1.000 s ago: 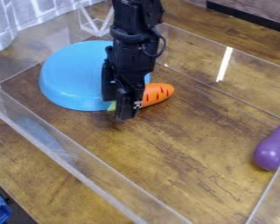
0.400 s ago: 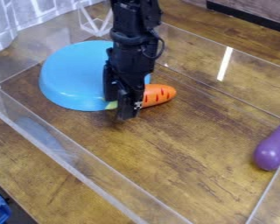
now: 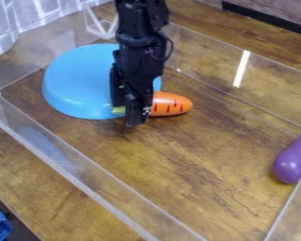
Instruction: Move the carrot to the left side
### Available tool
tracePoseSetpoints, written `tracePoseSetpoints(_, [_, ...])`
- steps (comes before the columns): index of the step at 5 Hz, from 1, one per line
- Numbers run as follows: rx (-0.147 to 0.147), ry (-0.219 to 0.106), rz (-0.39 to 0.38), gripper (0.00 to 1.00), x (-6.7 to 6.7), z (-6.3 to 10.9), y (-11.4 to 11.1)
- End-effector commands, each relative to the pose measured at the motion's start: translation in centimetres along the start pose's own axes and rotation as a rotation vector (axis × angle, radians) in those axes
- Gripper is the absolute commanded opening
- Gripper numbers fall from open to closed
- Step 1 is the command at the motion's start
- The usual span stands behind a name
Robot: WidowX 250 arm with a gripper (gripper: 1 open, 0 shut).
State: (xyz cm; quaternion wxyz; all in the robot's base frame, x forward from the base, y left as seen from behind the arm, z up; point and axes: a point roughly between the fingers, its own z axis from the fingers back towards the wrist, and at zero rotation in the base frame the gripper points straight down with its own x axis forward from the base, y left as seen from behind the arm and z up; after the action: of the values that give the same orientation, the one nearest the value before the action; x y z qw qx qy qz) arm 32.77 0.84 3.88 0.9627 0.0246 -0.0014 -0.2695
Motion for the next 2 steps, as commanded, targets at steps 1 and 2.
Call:
tracePoseSetpoints(1, [0.039, -0.064, 0.031, 0.00, 0.73, 1.41, 1.95])
tracePoseSetpoints(2, [0.044, -0.074, 0.035, 0.00, 0.94, 1.23, 2.30])
